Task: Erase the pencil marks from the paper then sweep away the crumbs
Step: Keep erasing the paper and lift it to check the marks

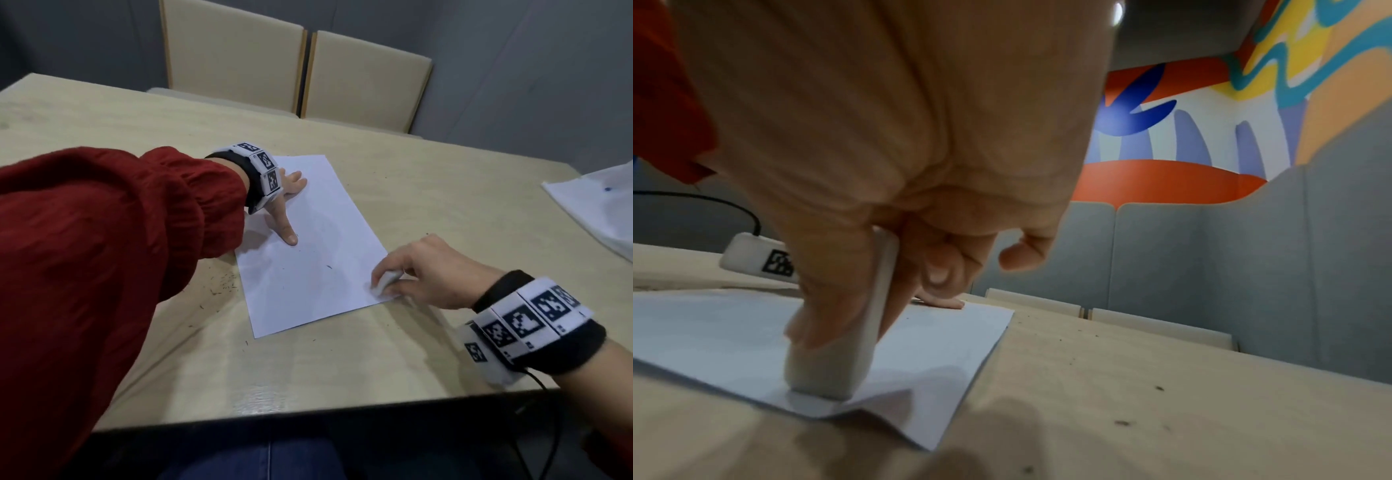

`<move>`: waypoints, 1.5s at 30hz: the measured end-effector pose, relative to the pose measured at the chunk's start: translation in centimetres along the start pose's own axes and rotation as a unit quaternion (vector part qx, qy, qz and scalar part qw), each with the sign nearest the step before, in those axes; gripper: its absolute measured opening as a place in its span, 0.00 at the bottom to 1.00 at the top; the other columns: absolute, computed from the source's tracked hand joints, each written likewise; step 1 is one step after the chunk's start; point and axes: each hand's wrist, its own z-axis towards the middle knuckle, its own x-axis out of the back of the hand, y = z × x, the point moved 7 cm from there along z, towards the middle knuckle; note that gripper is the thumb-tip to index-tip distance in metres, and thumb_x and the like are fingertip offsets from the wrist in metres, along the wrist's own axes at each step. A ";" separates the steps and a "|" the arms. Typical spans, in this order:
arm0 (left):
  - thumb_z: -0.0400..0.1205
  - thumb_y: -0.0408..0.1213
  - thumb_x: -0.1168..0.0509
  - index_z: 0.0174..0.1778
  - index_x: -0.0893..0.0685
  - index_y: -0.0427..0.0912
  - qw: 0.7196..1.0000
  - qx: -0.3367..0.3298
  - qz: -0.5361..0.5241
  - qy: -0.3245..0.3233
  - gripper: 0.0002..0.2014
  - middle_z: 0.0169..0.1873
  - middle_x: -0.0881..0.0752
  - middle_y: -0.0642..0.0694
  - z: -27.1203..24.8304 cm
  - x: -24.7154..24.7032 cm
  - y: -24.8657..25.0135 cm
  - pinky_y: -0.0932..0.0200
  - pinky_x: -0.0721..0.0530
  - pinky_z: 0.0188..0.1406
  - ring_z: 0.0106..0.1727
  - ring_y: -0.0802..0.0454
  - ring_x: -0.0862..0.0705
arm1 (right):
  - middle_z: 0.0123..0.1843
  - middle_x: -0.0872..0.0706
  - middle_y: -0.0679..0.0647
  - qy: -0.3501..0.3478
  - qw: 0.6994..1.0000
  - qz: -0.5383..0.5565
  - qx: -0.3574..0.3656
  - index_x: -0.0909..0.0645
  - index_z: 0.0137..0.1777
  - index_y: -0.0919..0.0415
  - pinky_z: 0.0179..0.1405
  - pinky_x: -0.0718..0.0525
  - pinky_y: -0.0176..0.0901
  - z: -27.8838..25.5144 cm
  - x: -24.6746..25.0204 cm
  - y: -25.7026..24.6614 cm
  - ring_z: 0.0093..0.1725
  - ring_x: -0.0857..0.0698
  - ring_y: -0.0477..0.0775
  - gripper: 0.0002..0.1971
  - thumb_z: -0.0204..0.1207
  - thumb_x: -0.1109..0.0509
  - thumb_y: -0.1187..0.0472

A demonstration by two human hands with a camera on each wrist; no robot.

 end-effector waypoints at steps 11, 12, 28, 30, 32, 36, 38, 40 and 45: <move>0.51 0.71 0.30 0.85 0.67 0.49 1.000 -0.004 -0.023 -0.005 0.73 0.84 0.67 0.52 0.5 -0.3 -0.2 0.39 0.59 0.83 0.85 0.47 0.64 | 0.38 0.12 0.45 0.060 0.998 -0.026 -0.023 0.11 0.46 0.48 0.51 0.17 0.47 10.9 3.8 -1.7 0.47 0.15 0.56 0.09 0.70 0.29 0.61; 0.55 0.69 0.28 0.85 0.67 0.49 1.000 -0.003 -0.023 0.001 0.72 0.84 0.66 0.52 0.5 -0.3 -0.2 0.39 0.59 0.83 0.85 0.47 0.64 | 0.39 0.11 0.46 0.060 0.998 -0.024 -0.023 0.11 0.45 0.48 0.52 0.16 0.49 10.7 3.4 -1.5 0.47 0.15 0.56 0.10 0.69 0.31 0.62; 0.51 0.73 0.25 0.85 0.68 0.49 1.000 -0.013 -0.026 -0.008 0.76 0.84 0.67 0.51 0.9 -0.5 -0.3 0.37 0.59 0.83 0.85 0.46 0.65 | 0.36 0.12 0.53 -0.012 1.000 0.001 -0.012 0.11 0.46 0.41 0.39 0.25 0.41 -1.7 0.6 0.8 0.31 0.24 0.52 0.08 0.70 0.24 0.55; 0.54 0.72 0.25 0.85 0.67 0.49 0.999 -0.017 -0.027 -0.006 0.74 0.84 0.67 0.51 1.2 -0.4 -0.3 0.36 0.59 0.83 0.85 0.46 0.65 | 0.34 0.12 0.52 0.030 0.999 0.037 -0.005 0.10 0.47 0.45 0.38 0.25 0.41 0.1 2.6 0.5 0.29 0.26 0.46 0.07 0.70 0.22 0.56; 0.53 0.72 0.25 0.85 0.67 0.49 1.000 -0.016 -0.026 -0.004 0.75 0.84 0.67 0.51 1.0 -0.4 -0.2 0.37 0.59 0.83 0.85 0.45 0.64 | 0.31 0.15 0.45 0.062 0.996 0.060 -0.011 0.10 0.47 0.48 0.35 0.25 0.35 2.6 4.5 0.5 0.28 0.27 0.43 0.07 0.70 0.21 0.57; 0.49 0.69 0.30 0.85 0.66 0.49 0.999 -0.010 -0.033 -0.002 0.74 0.84 0.66 0.51 0.9 -0.4 0.0 0.38 0.58 0.83 0.85 0.45 0.64 | 0.31 0.18 0.35 0.031 0.999 0.013 -0.026 0.10 0.48 0.52 0.32 0.29 0.25 6.2 5.1 0.5 0.30 0.25 0.41 0.08 0.70 0.21 0.59; 0.51 0.69 0.27 0.85 0.67 0.48 0.999 -0.010 -0.032 -0.005 0.74 0.84 0.66 0.51 1.0 -0.4 -0.1 0.38 0.58 0.83 0.85 0.45 0.64 | 0.33 0.17 0.38 -0.003 0.999 0.001 -0.042 0.11 0.46 0.50 0.35 0.25 0.32 6.3 5.1 0.6 0.34 0.23 0.42 0.06 0.69 0.21 0.57; 0.59 0.68 0.23 0.85 0.67 0.48 1.000 -0.004 -0.028 -0.003 0.72 0.84 0.67 0.51 1.0 -0.5 -0.2 0.38 0.59 0.83 0.85 0.45 0.64 | 0.34 0.17 0.40 -0.011 0.999 0.000 -0.047 0.12 0.44 0.47 0.36 0.24 0.38 5.9 5.5 0.6 0.35 0.23 0.45 0.06 0.69 0.21 0.56; 0.50 0.71 0.24 0.85 0.67 0.50 1.000 -0.007 -0.023 -0.001 0.77 0.84 0.66 0.52 0.8 -0.4 0.0 0.38 0.58 0.83 0.85 0.46 0.64 | 0.31 0.16 0.38 0.044 0.998 -0.016 -0.029 0.11 0.44 0.55 0.40 0.18 0.41 5.9 3.6 -0.2 0.39 0.18 0.53 0.09 0.70 0.30 0.67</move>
